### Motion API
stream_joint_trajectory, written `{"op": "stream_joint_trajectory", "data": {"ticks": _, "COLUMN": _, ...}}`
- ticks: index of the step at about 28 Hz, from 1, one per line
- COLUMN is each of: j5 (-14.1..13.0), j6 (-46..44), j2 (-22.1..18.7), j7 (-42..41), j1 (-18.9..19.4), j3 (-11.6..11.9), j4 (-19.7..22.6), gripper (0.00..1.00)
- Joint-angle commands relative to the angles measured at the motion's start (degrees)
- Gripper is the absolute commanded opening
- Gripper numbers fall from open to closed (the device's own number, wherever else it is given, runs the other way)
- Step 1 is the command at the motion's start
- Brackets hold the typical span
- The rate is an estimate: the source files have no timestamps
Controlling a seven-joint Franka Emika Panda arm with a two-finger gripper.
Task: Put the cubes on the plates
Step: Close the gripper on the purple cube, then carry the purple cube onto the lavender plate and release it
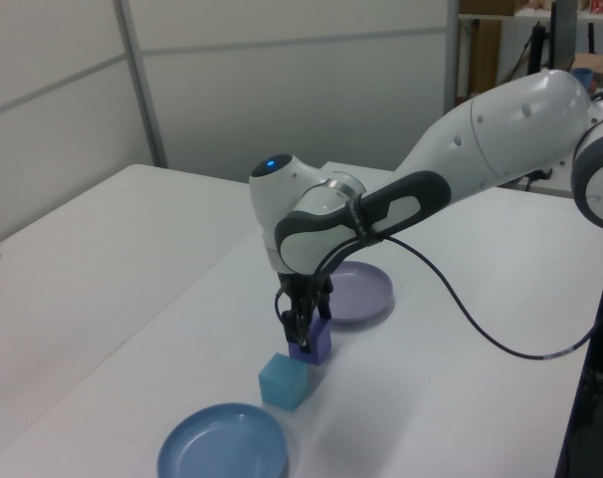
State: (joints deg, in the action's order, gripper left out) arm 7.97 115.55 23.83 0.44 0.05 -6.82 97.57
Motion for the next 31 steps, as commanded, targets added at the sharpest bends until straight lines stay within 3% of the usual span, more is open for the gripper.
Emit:
{"op": "stream_joint_trajectory", "data": {"ticks": 1, "j5": 1.1, "j6": 2.8, "j2": 0.7, "j7": -0.6, "j1": 0.1, "j3": 0.2, "j4": 0.5, "gripper": 0.61}}
{"op": "stream_joint_trajectory", "data": {"ticks": 5, "j5": 2.0, "j6": 2.8, "j2": 0.7, "j7": -0.9, "j1": 0.1, "j3": 0.2, "j4": 0.4, "gripper": 0.03}}
{"op": "stream_joint_trajectory", "data": {"ticks": 6, "j5": 2.0, "j6": 2.8, "j2": 0.7, "j7": -0.9, "j1": 0.1, "j3": 0.2, "j4": 0.4, "gripper": 0.00}}
{"op": "stream_joint_trajectory", "data": {"ticks": 12, "j5": 0.8, "j6": 2.3, "j2": -0.3, "j7": -0.3, "j1": -0.4, "j3": 0.2, "j4": -0.6, "gripper": 0.00}}
{"op": "stream_joint_trajectory", "data": {"ticks": 14, "j5": -1.0, "j6": 1.4, "j2": -1.3, "j7": 0.0, "j1": -1.0, "j3": 0.5, "j4": -1.8, "gripper": 0.00}}
{"op": "stream_joint_trajectory", "data": {"ticks": 18, "j5": -5.3, "j6": -0.3, "j2": -4.4, "j7": -2.4, "j1": -4.5, "j3": 0.5, "j4": -2.3, "gripper": 0.00}}
{"op": "stream_joint_trajectory", "data": {"ticks": 30, "j5": -8.3, "j6": -0.7, "j2": -4.1, "j7": -0.5, "j1": -14.7, "j3": 0.6, "j4": -2.5, "gripper": 0.00}}
{"op": "stream_joint_trajectory", "data": {"ticks": 31, "j5": -8.4, "j6": -0.7, "j2": -3.5, "j7": -0.4, "j1": -15.3, "j3": 0.6, "j4": -2.6, "gripper": 0.03}}
